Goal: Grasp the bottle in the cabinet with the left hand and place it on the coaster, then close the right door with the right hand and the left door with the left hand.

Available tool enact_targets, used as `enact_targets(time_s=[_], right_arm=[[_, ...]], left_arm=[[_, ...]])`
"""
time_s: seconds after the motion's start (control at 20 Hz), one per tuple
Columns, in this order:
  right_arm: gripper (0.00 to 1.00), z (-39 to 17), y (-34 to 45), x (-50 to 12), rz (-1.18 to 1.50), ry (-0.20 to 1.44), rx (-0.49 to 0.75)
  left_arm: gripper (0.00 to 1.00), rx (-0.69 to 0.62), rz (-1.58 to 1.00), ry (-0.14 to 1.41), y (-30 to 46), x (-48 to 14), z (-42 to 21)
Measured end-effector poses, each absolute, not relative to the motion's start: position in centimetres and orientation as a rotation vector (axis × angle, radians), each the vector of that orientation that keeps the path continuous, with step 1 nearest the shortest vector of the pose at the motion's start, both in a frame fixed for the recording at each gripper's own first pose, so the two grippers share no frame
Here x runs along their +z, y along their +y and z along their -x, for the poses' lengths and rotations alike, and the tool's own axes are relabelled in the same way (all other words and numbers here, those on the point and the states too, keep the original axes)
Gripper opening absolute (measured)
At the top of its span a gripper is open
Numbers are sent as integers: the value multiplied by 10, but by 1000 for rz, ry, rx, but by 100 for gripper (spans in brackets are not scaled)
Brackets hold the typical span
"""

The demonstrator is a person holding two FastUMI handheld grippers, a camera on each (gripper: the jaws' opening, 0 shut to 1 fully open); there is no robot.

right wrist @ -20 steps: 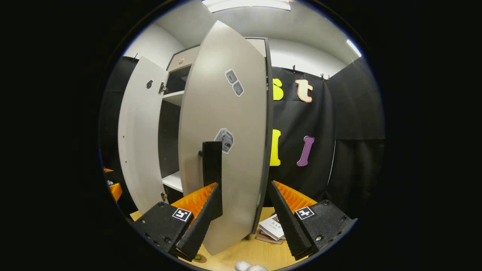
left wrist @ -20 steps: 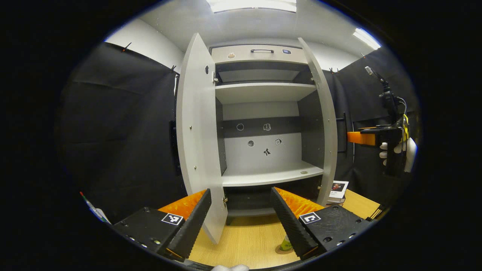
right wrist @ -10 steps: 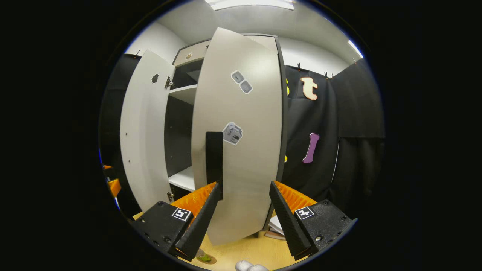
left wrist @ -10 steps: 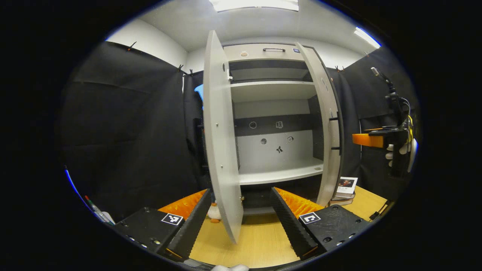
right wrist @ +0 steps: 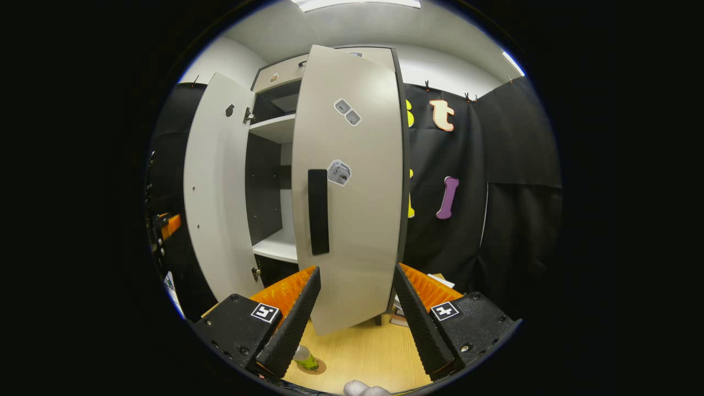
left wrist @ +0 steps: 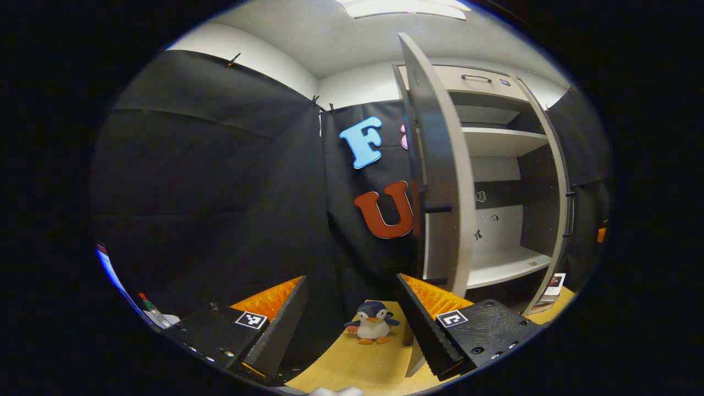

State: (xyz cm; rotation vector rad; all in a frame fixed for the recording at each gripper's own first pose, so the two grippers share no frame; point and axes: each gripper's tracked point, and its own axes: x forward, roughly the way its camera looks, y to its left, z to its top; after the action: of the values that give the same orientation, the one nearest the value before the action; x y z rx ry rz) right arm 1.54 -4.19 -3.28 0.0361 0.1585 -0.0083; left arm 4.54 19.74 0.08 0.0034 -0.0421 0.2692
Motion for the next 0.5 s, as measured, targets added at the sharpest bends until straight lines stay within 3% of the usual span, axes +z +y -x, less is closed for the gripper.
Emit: enact_targets(time_s=[0.5], right_arm=[[82,18,-57,-42,-39,195,-82]], left_arm=[[94,194,-27,-57,189,15,-101]])
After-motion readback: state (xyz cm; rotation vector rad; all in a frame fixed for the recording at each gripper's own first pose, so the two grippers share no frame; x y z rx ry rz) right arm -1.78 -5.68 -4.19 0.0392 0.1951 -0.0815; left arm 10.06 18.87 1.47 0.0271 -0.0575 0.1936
